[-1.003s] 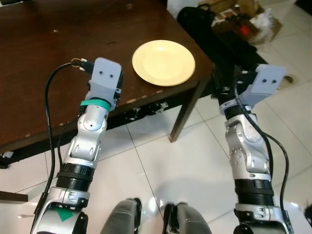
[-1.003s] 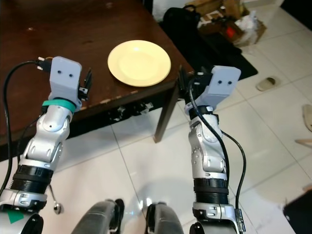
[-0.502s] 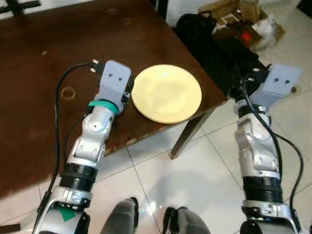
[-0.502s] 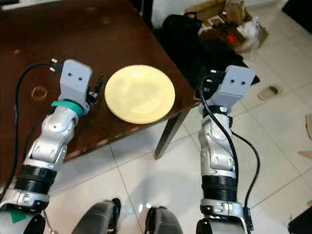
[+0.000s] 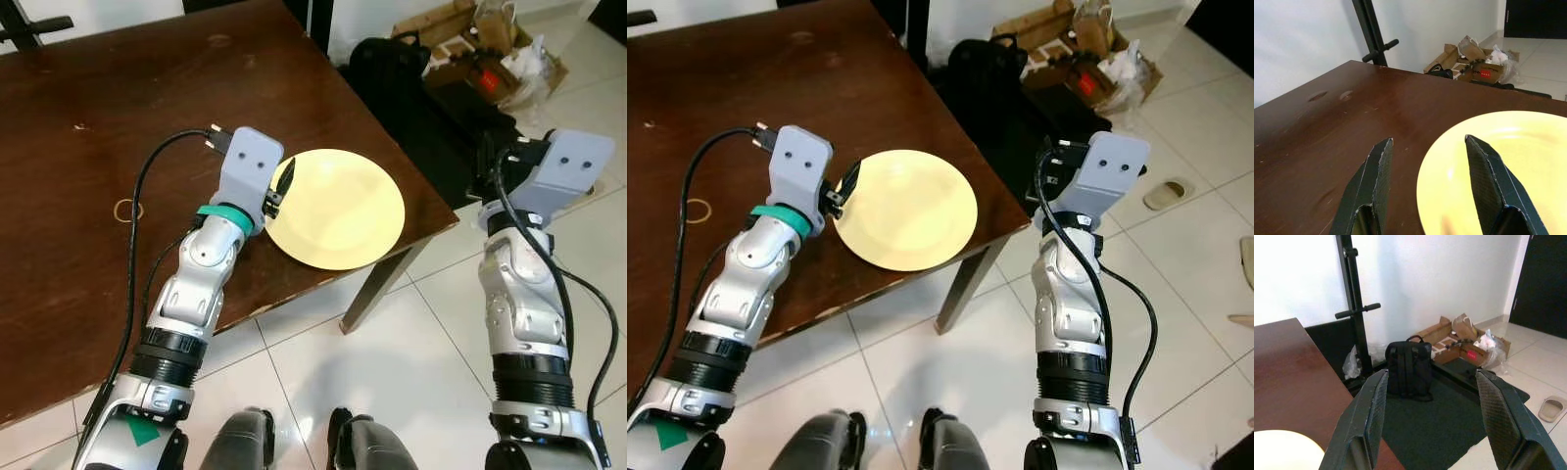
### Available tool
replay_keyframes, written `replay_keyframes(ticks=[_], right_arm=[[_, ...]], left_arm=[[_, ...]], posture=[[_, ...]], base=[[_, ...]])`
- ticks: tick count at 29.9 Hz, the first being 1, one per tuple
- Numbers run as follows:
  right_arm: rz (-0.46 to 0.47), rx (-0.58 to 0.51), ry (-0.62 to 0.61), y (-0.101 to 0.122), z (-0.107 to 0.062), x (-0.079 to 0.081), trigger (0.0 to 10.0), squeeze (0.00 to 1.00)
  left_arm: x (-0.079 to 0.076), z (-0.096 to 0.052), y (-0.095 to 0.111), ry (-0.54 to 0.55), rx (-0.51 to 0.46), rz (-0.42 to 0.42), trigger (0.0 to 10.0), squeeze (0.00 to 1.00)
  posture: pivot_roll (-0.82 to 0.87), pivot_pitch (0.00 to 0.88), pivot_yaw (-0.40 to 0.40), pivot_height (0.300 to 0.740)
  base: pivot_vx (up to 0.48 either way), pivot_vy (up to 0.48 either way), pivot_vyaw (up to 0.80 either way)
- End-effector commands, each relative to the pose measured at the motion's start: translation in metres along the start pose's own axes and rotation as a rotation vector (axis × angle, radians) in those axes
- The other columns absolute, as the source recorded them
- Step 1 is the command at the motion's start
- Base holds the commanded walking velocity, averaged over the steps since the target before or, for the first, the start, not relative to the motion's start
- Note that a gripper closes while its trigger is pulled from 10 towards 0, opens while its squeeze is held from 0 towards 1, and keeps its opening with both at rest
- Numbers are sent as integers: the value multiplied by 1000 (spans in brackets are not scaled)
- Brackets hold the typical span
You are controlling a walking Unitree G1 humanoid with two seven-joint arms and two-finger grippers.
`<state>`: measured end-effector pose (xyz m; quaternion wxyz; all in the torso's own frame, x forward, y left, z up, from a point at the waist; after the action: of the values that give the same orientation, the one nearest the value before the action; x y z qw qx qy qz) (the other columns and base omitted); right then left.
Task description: Setting the table
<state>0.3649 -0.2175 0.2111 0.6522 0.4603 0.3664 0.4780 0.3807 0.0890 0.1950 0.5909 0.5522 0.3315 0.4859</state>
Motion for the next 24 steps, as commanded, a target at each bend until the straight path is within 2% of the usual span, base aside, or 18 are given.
replay_keyframes(ticks=[1, 5, 8, 10, 12, 16, 18, 20, 24], right_arm=[[-4, 20, -7, -7, -3, -1, 10000, 0], [-3, 21, -5, -8, -3, -1, 10000, 0], [2, 24, 10, -8, -4, 2, 10000, 0], [15, 36, 34, -11, -4, 6, 10000, 0], [31, 51, 59, -13, -4, 10, 10000, 0], [50, 62, 82, -15, -4, 15, 10000, 0], [96, 68, 120, -16, -3, 23, 10000, 0], [106, 65, 142, -14, -2, 28, 10000, 0], [110, 55, 167, -11, -2, 33, 10000, 0]], left_arm=[[-2, -3, -7, -16, 37, 6, 10000, 0], [0, -3, -11, -16, 59, 16, 10000, 0], [6, -2, -15, -6, 92, -34, 10000, 0], [13, -3, -25, -11, 130, -88, 10000, 0], [16, -4, -33, -23, 153, -103, 10000, 0], [16, -4, -40, -44, 171, -113, 10000, 0], [14, -4, -53, -57, 208, -110, 10000, 0], [13, -4, -58, -64, 220, -112, 10000, 0], [9, -1, -53, -81, 198, -132, 10000, 0]], posture=[[159, 102, 38, 740], [159, 102, 38, 740], [160, 105, 37, 740], [161, 109, 37, 740], [163, 112, 35, 740], [164, 114, 35, 740], [161, 118, 33, 740], [161, 120, 33, 740], [158, 124, 34, 740]], base=[[0, 0, 0], [0, 0, 0], [0, 0, 0], [0, 0, 0], [0, 0, 0], [0, 0, 0], [0, 0, 0], [0, 0, 0], [0, 0, 0]])
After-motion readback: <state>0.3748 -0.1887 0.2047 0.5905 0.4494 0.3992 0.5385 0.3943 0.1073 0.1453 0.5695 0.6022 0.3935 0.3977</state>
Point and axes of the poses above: a point about 5 cm out from each wrist's last joint towards the gripper, its own z axis pointing out of the wrist towards the gripper, its own y axis along the axis of the wrist's last joint, x = y × z, the point moved 4 cm from there along z, pointing out of the wrist towards the gripper, and after that the axes turned 8 degrees about -z, right-handed, at the moved point
